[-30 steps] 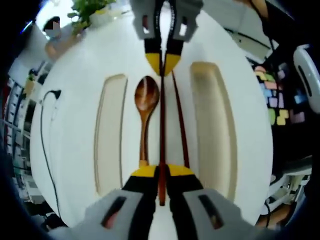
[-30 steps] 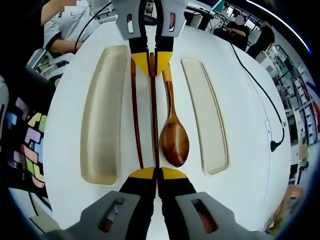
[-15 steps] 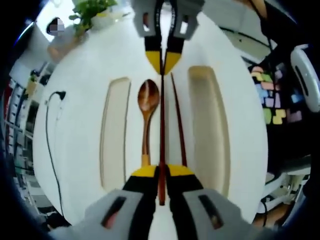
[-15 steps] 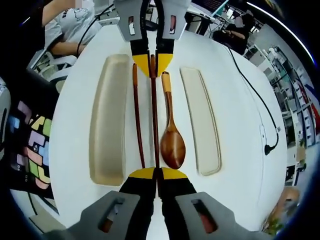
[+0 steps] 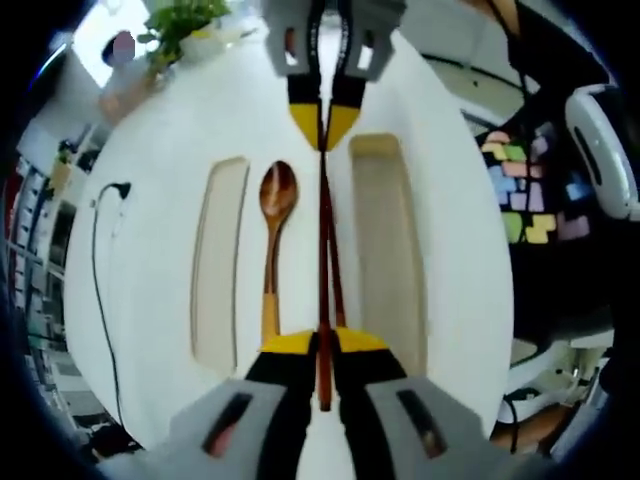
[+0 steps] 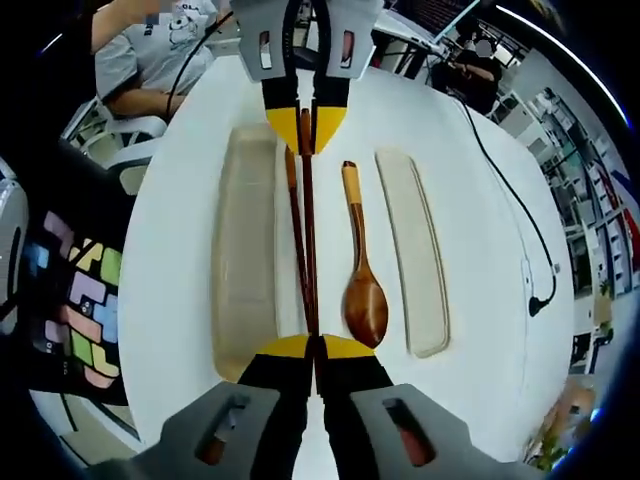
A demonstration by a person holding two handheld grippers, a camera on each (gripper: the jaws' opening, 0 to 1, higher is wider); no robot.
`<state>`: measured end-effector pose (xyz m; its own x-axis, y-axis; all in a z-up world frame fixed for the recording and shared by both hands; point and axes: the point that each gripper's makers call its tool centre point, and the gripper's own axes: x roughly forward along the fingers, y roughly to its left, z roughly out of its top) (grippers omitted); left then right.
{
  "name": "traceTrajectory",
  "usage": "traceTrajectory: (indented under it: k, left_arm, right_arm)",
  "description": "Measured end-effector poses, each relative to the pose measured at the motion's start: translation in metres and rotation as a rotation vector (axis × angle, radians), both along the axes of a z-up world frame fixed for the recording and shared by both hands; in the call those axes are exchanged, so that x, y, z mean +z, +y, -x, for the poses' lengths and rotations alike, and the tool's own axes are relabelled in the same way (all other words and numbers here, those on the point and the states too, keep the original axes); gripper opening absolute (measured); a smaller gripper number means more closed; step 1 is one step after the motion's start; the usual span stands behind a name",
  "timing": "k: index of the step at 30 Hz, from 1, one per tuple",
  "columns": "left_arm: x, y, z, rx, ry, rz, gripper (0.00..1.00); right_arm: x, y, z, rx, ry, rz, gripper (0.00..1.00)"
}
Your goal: Arrange the utensils inside the cutlery case until each visible utensil rests in its matching compartment.
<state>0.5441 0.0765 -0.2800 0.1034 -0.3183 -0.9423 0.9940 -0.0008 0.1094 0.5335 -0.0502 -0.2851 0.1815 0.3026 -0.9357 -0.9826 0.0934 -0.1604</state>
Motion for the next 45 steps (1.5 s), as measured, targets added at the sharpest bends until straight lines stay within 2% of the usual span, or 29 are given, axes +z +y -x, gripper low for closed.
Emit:
traceTrajectory:
  k: [20,25,31,45]
  left_arm:
    - [-0.009,0.001,0.041,-0.036,0.052,0.014,0.06]
    - [-0.017,0.003,0.045,-0.034,0.058,0.004,0.06]
    - [-0.022,0.002,0.044,-0.026,0.067,0.024,0.06]
    - [-0.038,0.000,0.044,-0.049,0.070,0.016,0.06]
  right_arm:
    - [-0.008,0.002,0.036,0.016,0.070,0.003,0.00]
    - [-0.013,0.004,0.038,0.021,0.078,0.004,0.00]
    - [-0.022,0.004,0.037,0.017,0.096,0.027,0.00]
    - [-0.038,0.002,0.039,0.017,0.130,0.057,0.01]
